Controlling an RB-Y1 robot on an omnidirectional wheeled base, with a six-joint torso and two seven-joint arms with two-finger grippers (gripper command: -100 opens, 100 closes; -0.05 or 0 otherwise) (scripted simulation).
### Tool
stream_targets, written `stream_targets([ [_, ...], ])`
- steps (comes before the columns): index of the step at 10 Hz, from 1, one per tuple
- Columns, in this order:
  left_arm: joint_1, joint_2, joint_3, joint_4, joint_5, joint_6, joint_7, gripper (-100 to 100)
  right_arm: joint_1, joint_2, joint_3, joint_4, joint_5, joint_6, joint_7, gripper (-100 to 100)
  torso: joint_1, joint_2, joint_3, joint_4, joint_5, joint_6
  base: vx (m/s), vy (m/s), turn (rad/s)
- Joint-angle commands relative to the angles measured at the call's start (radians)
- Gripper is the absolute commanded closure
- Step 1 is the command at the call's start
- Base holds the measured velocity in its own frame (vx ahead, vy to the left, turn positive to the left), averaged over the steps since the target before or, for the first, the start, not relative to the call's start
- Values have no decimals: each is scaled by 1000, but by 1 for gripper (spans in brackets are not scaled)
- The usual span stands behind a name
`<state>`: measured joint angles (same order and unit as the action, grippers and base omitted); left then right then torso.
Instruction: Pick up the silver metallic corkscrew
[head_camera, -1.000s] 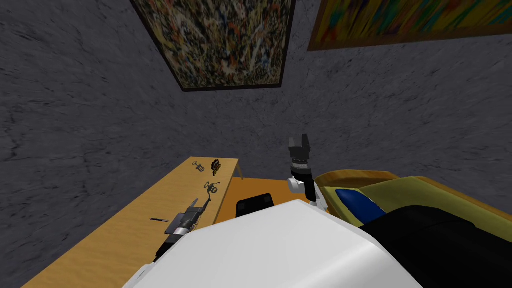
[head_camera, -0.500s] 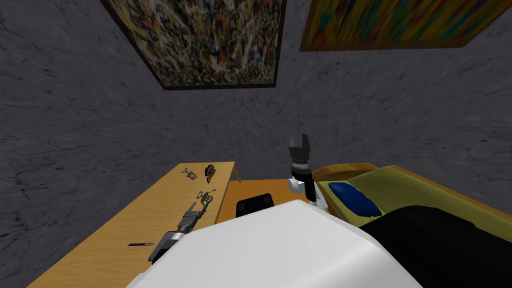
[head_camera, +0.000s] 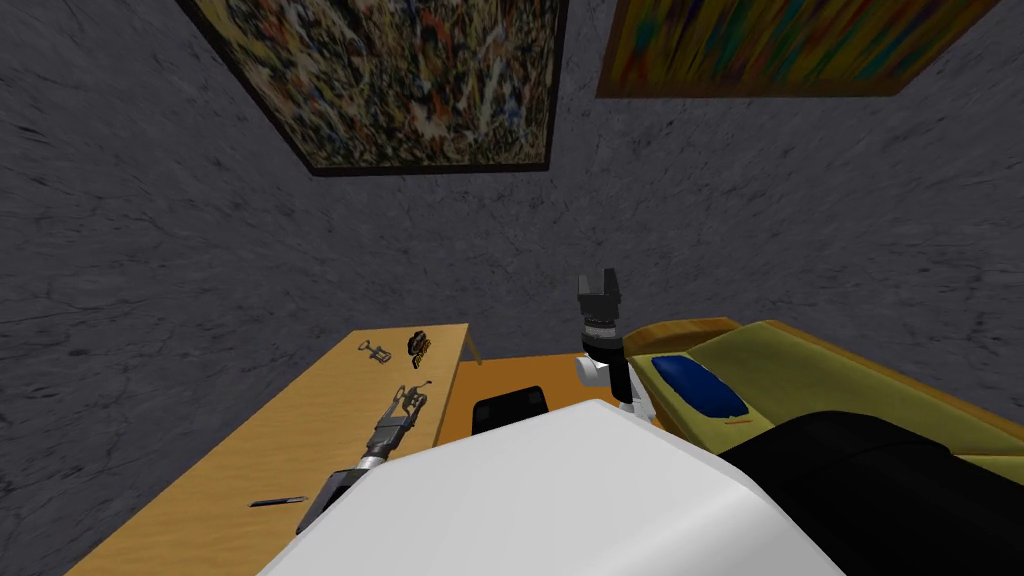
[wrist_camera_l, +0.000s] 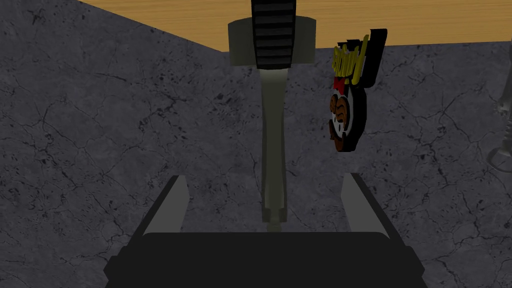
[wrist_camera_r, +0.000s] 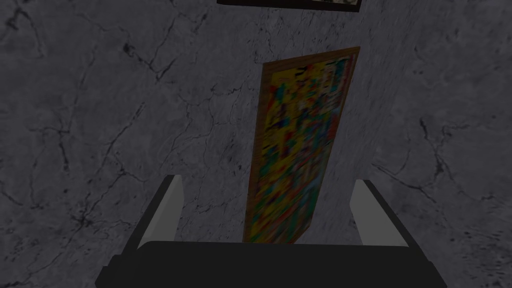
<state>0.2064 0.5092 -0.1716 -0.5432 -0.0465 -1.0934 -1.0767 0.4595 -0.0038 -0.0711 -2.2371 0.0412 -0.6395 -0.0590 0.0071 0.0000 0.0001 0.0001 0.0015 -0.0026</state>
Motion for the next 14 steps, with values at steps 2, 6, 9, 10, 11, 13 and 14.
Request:
stream_targets([
  [2, 3, -53, 23, -74, 1, 72, -51, -100, 0, 0, 0, 0, 0, 0, 0, 0, -2, -1, 0, 0, 0, 0, -57, 83, -71],
  [6, -4, -108, 42, -132, 2, 155, -95, -100, 0, 0, 0, 0, 0, 0, 0, 0, -1, 0, 0, 0, 0, 1, -67, 93, -76],
  [9, -11, -159, 61, -180, 2, 235, -139, -100, 0, 0, 0, 0, 0, 0, 0, 0, -2, 1, 0, 0, 0, 0, -70, 79, -66],
  [10, -18, -201, 80, -229, 2, 275, -183, -100, 0, 0, 0, 0, 0, 0, 0, 0, 0, 1, 1, 0, 0, 0, -96, 138, -135],
  [11, -18, -210, 80, -229, 2, 301, -183, -100, 0, 0, 0, 0, 0, 0, 0, 0, 2, 2, 1, 0, 0, 0, -87, 125, -77],
  [13, -24, -261, 99, -277, 2, 368, -227, -100, 0, 0, 0, 0, 0, 0, 0, 0, 1, 2, 1, 1, 0, 0, -98, 119, -111],
  [14, -31, -299, 118, -326, 3, 409, -269, -100, 0, 0, 0, 0, 0, 0, 0, 0, 1, 1, 1, 0, 0, 0, -106, 121, -148],
])
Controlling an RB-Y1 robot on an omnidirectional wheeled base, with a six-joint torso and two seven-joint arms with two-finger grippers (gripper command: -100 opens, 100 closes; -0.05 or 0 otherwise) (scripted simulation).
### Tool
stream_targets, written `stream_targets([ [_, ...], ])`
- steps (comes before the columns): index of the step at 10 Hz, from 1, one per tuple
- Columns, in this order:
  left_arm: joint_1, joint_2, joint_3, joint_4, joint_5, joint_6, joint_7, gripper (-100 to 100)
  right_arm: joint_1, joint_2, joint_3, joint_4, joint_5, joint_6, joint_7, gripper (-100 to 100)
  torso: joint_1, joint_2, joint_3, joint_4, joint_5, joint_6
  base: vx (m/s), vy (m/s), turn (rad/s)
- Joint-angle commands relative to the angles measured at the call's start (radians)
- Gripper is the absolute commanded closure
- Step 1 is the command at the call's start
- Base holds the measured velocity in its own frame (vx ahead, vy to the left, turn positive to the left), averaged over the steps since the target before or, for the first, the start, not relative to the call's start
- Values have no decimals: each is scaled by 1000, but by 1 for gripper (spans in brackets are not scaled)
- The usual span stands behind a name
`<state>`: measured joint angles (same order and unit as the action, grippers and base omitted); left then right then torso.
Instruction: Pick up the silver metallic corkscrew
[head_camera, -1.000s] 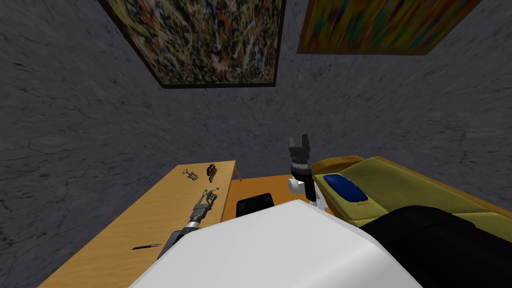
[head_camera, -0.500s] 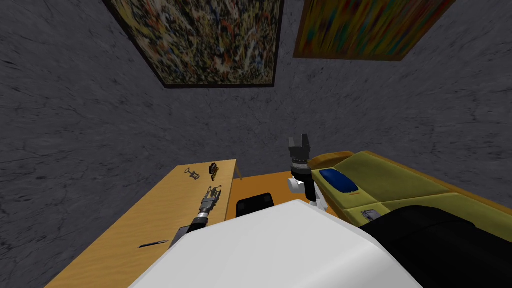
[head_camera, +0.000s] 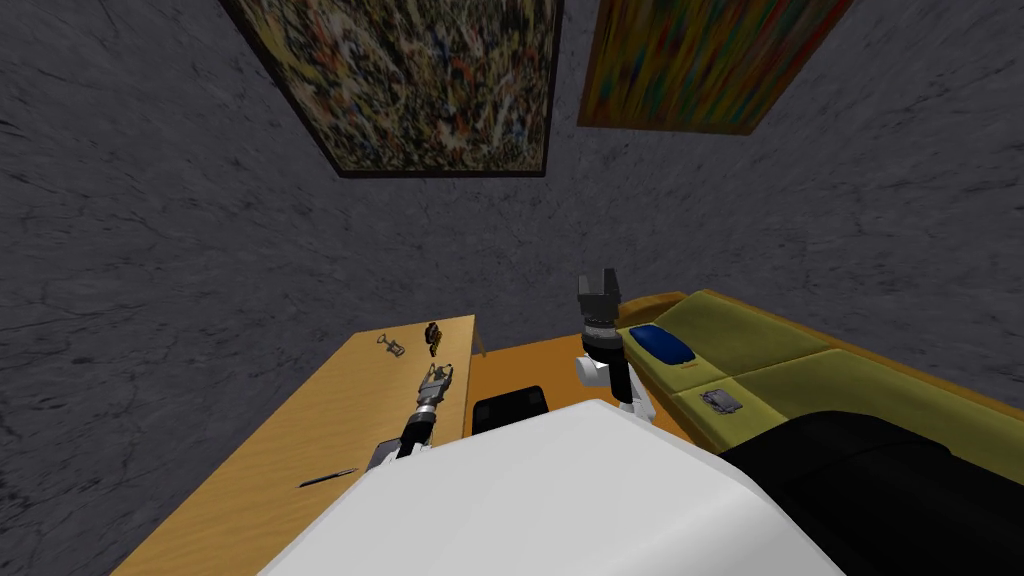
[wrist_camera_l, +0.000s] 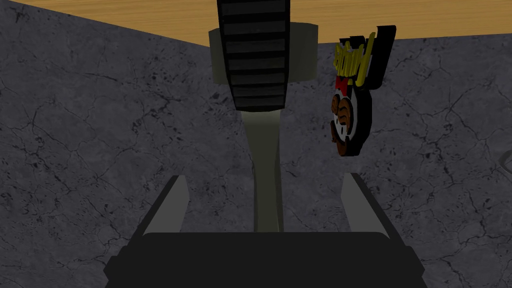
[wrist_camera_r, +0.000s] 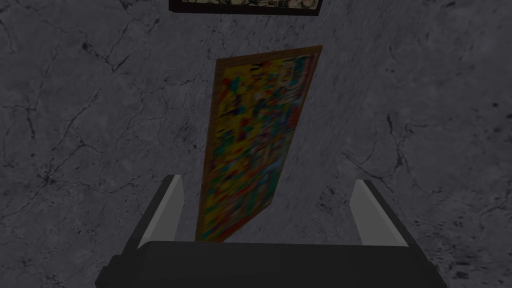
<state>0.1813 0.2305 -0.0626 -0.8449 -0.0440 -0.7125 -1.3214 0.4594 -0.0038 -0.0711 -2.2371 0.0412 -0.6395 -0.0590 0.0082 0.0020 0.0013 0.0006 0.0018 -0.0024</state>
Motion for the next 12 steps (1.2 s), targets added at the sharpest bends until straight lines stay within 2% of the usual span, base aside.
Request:
stream_targets([
  [1, -6, -33, 9, -24, 0, 50, -26, -100, 0, 0, 0, 0, 0, 0, 0, 0, 0, 0, 0, 0, 0, 0, -102, 102, -64],
  [2, -13, -73, 29, -72, 0, 85, -70, -100, 0, 0, 0, 0, 0, 0, 0, 0, -1, 0, 0, 0, 0, -1, -126, 132, -141],
  [3, -13, -84, 29, -72, 0, 121, -70, -100, 0, 0, 0, 0, 0, 0, 0, 0, 1, 1, 1, 0, 0, 0, -110, 108, -86],
  [4, -20, -122, 48, -121, 1, 148, -112, -100, 0, 0, 0, 0, 0, 0, 0, 0, 0, 0, 0, 0, 0, -1, -102, 108, -125],
  [6, -20, -136, 48, -121, 1, 188, -114, -100, 0, 0, 0, 0, 0, 0, 0, 0, -1, -1, -1, 0, 0, -1, -64, 77, -31],
  [7, -26, -184, 67, -162, 1, 216, -158, -100, 0, 0, 0, 0, 0, 0, 0, 0, -3, -4, -2, -1, -1, -1, -81, 86, -148],
  [9, -26, -187, 67, -170, 1, 254, -158, -100, 0, 0, 0, 0, 0, 0, 0, 0, -2, -2, -1, 0, 0, -1, -70, 64, -31],
  [10, -25, -184, 66, -168, 1, 243, -157, -100, 0, 0, 0, 0, 0, 0, 0, 0, -4, -4, -2, -1, -1, -1, -13, 9, 6],
  [11, -25, -185, 66, -168, 1, 247, -158, 100, 0, 0, 0, 0, 0, 0, 0, 0, -6, -6, -3, -1, -1, -1, 0, 0, 0],
  [12, -25, -185, 66, -168, 1, 247, -157, 100, 0, 0, 0, 0, 0, 0, 0, 0, -7, -7, -4, -1, -1, -1, 0, 0, 0],
])
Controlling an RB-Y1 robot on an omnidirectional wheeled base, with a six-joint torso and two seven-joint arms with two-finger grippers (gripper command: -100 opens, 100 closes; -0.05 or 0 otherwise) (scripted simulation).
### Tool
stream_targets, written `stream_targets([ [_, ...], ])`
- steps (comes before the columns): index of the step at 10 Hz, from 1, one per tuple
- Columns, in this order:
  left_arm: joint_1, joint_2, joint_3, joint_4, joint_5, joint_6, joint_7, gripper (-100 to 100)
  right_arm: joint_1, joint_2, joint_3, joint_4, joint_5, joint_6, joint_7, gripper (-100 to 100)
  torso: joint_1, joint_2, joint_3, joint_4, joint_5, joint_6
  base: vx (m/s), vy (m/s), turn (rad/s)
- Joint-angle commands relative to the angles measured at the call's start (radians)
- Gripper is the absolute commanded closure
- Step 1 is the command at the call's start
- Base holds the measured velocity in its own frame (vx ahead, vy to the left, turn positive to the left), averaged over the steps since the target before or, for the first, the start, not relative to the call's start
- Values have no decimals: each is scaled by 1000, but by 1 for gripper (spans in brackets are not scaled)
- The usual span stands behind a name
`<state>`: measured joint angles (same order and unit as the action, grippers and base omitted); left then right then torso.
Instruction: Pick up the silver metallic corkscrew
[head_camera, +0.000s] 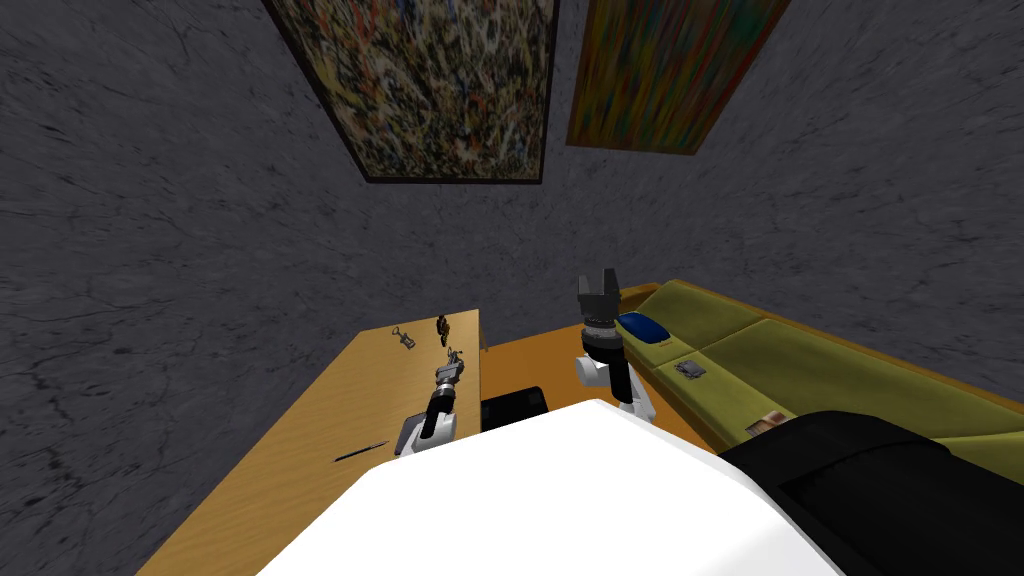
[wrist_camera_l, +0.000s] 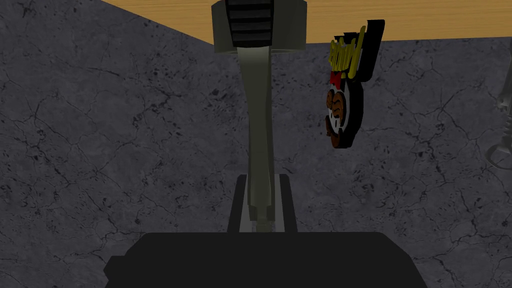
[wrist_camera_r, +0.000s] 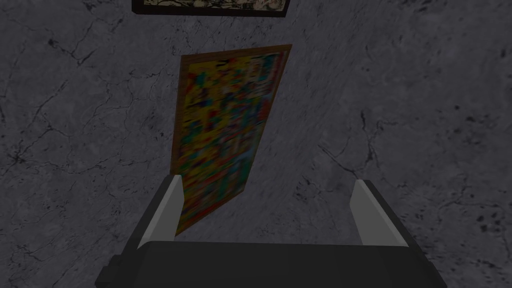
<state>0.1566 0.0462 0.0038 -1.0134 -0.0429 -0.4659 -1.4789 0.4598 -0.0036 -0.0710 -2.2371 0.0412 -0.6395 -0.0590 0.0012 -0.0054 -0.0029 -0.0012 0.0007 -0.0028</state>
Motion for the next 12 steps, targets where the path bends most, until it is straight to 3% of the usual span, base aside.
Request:
stream_targets([
  [1, 0, 0, 0, 0, 0, 0, 0, 100, 0, 0, 0, 0, 0, 0, 0, 0, 0, 0, 0, 0, 0, 0, 0, 0, 0],
  [3, 0, 0, 0, 0, 0, 0, 0, 100, 0, 0, 0, 0, 0, 0, 0, 0, 0, 0, 0, 0, 0, 0, 0, 0, 0],
  [4, 0, 0, 0, 0, 0, 0, 0, 0, 0, 0, 0, 0, 0, 0, 0, 0, 0, 0, 0, 0, 0, 0, 0, 0, 0],
  [5, 5, 49, -19, 48, 0, -50, 43, 100, 0, 0, 0, 0, 0, 0, 0, 0, 0, 0, 0, 0, 0, 0, 108, -63, 117],
  [6, 5, 49, -19, 48, 0, -59, 43, 100, 0, 0, 0, 0, 0, 0, 0, 0, -2, -6, -4, -2, -1, -2, 129, -119, 115],
  [7, 12, 90, -38, 86, -1, -94, 85, 100, 0, 0, 0, 0, 0, 0, 0, 0, -4, -10, -6, -3, 0, -1, 159, -162, 159],
  [8, 12, 100, -38, 96, -1, -123, 87, 100, 0, 0, 0, 0, 0, 0, 0, 0, -7, -15, -10, -5, 1, 0, 97, -127, 79],
  [9, 19, 141, -57, 127, -1, -151, 127, 100, 0, 0, 0, 0, 0, 0, 0, 0, -5, -15, -10, -6, 3, 2, 99, -123, 132],
  [11, 19, 151, -57, 145, -1, -193, 131, 100, 0, 0, 0, 0, 0, 0, 0, 0, -2, -18, -13, -8, 6, 3, 54, -80, 30],
  [12, 25, 198, -76, 190, -1, -231, 175, 100, 0, 0, 0, 0, 0, 0, 0, 0, 2, -18, -13, -8, 7, 3, 57, -86, 89],
])
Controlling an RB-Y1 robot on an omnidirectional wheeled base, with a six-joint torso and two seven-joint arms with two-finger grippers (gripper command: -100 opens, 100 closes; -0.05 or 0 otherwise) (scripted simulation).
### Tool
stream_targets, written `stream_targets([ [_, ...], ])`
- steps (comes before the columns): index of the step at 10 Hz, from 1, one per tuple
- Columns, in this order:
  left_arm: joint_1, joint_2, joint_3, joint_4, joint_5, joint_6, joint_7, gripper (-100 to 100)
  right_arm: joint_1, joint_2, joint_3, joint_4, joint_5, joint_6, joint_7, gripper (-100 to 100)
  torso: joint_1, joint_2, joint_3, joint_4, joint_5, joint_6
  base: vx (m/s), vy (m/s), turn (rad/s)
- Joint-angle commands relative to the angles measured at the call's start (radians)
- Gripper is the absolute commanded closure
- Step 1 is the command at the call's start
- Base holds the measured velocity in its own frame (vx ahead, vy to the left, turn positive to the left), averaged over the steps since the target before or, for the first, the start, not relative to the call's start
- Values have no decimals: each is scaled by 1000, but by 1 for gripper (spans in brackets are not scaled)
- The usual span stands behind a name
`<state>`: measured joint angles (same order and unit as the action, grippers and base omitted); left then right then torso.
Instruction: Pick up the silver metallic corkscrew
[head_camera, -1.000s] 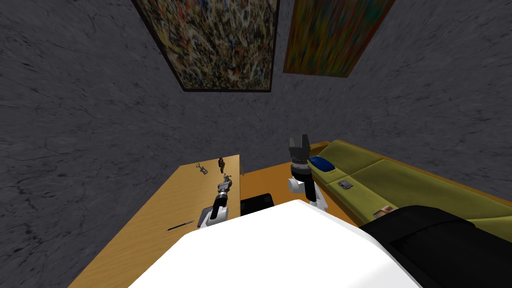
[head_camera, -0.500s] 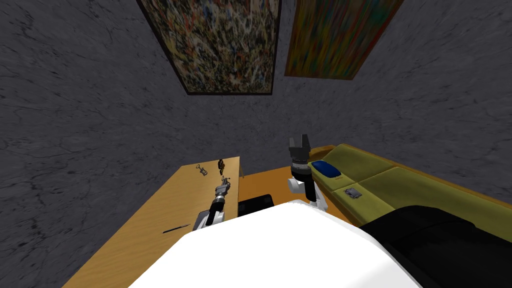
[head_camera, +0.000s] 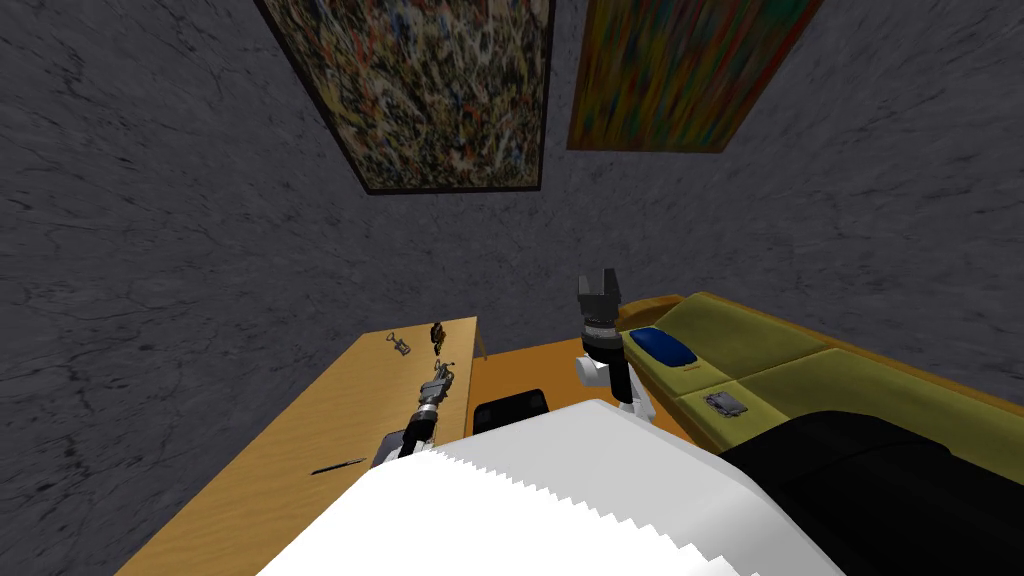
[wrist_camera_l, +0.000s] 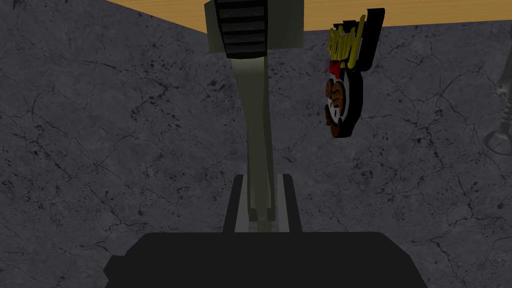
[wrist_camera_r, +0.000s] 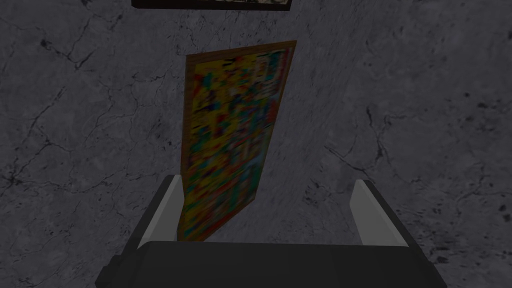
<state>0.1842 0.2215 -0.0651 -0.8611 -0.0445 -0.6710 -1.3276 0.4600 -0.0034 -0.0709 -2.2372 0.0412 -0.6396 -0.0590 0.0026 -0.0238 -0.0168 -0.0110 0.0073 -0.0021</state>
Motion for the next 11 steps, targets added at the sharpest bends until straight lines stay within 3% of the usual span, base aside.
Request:
stream_targets([
  [1, -2, 27, -7, 41, 0, -50, 24, 100, 0, 0, 0, 0, 0, 0, 0, 0, 0, 0, 0, 0, 0, 0, 81, -87, 104],
  [2, 5, 67, -26, 88, 0, -84, 67, 100, 0, 0, 0, 0, 0, 0, 0, 0, 2, -2, -1, -1, 0, 0, 123, -130, 136],
  [3, 5, 78, -26, 89, 0, -120, 68, 100, 0, 0, 0, 0, 0, 0, 0, 0, 1, -4, -4, -4, 1, -2, 113, -124, 92],
  [4, 11, 118, -45, 134, 0, -151, 111, 100, 0, 0, 0, 0, 0, 0, 0, 0, 2, -4, -4, -4, 1, -2, 134, -116, 141],
  [5, 11, 129, -45, 138, 0, -188, 112, 100, 0, 0, 0, 0, 0, 0, 0, 0, 3, -5, -6, -6, 2, -3, 101, -96, 88],
  [6, 11, 129, -45, 138, 0, -188, 112, 100, 0, 0, 0, 0, 0, 0, 0, 0, 6, -4, -5, -6, 2, -3, 26, -48, -2],
  [7, 18, 176, -64, 172, 0, -227, 155, 100, 0, 0, 0, 0, 0, 0, 0, 0, 9, -1, -3, -5, 3, -2, 59, -97, 109],
  [8, 18, 180, -64, 186, 0, -253, 155, 100, 0, 0, 0, 0, 0, 0, 0, 0, 7, -1, -4, -6, 2, -3, 62, -104, 95],
  [9, 25, 221, -83, 230, -1, -285, 198, 100, 0, 0, 0, 0, 0, 0, 0, 0, 6, -2, -4, -6, 2, -2, 90, -125, 105],
  [10, 25, 231, -83, 235, -1, -322, 199, 100, 0, 0, 0, 0, 0, 0, 0, 0, 5, -3, -5, -7, 2, -4, 94, -130, 91],
  [11, 32, 268, -102, 283, -1, -354, 240, 100, 0, 0, 0, 0, 0, 0, 0, 0, 5, -3, -5, -7, 2, -4, 116, -139, 150],
])
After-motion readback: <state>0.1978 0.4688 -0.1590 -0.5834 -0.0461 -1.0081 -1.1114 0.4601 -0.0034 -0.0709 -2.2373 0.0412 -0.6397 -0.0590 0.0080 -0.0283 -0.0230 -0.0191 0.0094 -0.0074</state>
